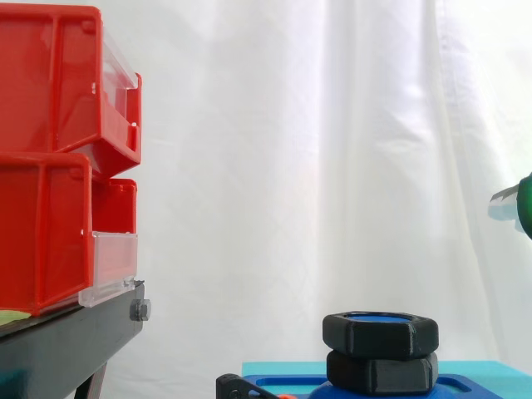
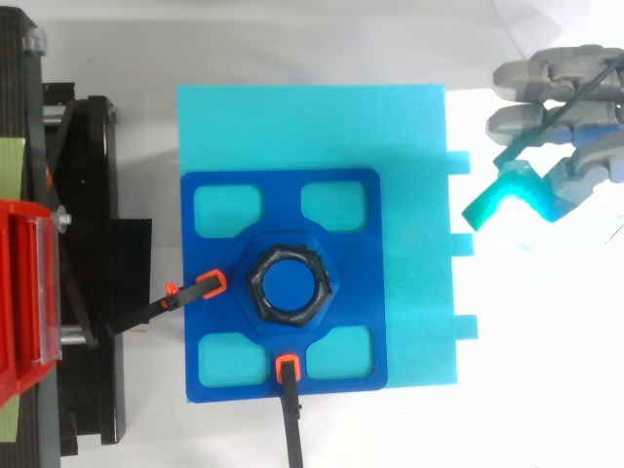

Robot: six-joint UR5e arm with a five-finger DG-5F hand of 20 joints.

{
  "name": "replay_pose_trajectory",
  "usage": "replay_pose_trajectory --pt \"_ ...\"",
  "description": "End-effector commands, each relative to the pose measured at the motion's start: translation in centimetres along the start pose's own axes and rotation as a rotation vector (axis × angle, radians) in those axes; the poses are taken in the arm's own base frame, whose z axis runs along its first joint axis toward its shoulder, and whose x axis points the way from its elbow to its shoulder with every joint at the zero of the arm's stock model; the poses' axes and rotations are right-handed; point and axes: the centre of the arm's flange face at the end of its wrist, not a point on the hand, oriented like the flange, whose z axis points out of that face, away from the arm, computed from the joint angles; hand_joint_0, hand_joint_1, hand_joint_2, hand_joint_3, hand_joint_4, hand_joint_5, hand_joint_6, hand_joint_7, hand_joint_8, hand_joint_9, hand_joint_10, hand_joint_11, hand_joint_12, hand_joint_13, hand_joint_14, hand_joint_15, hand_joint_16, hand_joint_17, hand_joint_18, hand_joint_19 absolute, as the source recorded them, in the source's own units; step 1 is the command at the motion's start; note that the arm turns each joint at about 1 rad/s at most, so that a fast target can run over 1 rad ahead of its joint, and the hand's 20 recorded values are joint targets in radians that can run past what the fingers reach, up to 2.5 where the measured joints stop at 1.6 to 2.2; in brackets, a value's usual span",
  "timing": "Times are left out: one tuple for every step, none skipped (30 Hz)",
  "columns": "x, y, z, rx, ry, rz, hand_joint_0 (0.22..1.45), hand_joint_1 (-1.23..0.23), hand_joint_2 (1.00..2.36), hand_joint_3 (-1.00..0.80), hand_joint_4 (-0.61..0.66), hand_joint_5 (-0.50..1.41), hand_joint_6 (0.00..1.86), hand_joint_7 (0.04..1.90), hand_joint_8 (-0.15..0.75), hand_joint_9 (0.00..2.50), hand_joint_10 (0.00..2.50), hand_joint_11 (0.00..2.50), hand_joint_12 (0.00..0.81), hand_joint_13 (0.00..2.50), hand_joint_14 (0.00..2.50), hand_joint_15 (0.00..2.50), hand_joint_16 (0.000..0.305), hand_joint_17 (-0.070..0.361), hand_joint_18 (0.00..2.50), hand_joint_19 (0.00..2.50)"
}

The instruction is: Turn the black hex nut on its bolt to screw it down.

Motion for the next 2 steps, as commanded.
replay_pose_trajectory --pt "0.01 0.0 0.0 0.0 0.0 0.0 0.46 -0.32 1.0 -0.5 0.16 -0.25 0.5 0.73 0.237 0.14 0.0 0.0 0.371 0.0 0.0 0.0 0.056 0.126 0.0 0.18" --pt "0.01 0.0 0.0 0.0 0.0 0.0 0.46 -0.32 1.0 -0.5 0.16 -0.25 0.5 0.73 0.238 0.14 0.0 0.0 0.37 0.0 0.0 0.0 0.056 0.126 0.0 0.18"
